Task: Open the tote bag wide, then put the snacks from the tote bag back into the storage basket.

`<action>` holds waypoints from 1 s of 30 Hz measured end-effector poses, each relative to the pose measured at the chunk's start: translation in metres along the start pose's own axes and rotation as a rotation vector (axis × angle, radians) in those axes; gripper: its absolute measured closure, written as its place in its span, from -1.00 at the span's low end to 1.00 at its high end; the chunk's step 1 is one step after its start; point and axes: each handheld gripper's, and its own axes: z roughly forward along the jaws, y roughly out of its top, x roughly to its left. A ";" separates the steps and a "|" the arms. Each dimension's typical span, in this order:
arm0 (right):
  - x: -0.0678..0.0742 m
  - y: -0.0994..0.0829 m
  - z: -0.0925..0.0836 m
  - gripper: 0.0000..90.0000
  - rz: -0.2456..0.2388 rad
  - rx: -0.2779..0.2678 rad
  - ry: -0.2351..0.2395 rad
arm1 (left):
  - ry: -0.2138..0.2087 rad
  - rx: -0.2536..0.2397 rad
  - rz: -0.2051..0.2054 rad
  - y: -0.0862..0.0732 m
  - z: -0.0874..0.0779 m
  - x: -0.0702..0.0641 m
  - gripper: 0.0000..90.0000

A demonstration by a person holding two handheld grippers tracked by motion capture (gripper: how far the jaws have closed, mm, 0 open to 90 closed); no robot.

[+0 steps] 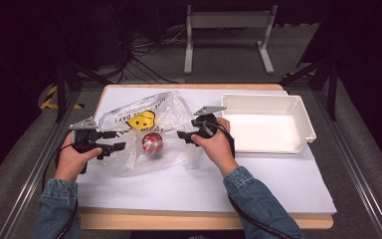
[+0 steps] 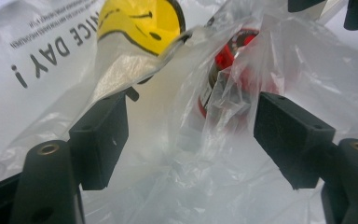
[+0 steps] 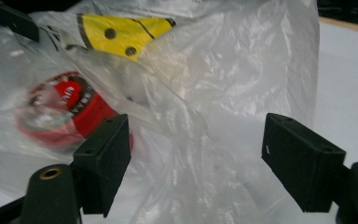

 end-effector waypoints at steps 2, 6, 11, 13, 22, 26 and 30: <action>0.002 0.002 -0.003 -0.47 -0.007 -0.015 0.006 | 0.002 -0.009 0.001 0.001 -0.003 -0.002 -0.41; 0.012 0.010 -0.017 -0.40 -0.035 -0.064 0.024 | -0.002 -0.023 0.015 0.006 -0.009 -0.005 -0.48; 0.023 0.017 -0.033 -0.10 -0.053 -0.094 0.065 | -0.016 -0.045 0.027 0.011 -0.018 -0.011 -0.53; 0.027 0.018 -0.038 0.03 -0.054 -0.096 0.084 | -0.021 -0.054 0.031 0.013 -0.022 -0.012 -0.56; 0.048 0.021 -0.049 0.83 -0.092 -0.048 0.170 | -0.021 -0.089 0.054 0.021 -0.045 -0.023 -0.63; 0.054 0.021 -0.046 0.80 -0.093 -0.041 0.188 | -0.023 -0.089 0.066 0.023 -0.051 -0.029 -0.63; 0.062 0.022 -0.043 0.66 -0.089 -0.032 0.194 | -0.008 -0.091 0.069 0.026 -0.058 -0.034 -0.64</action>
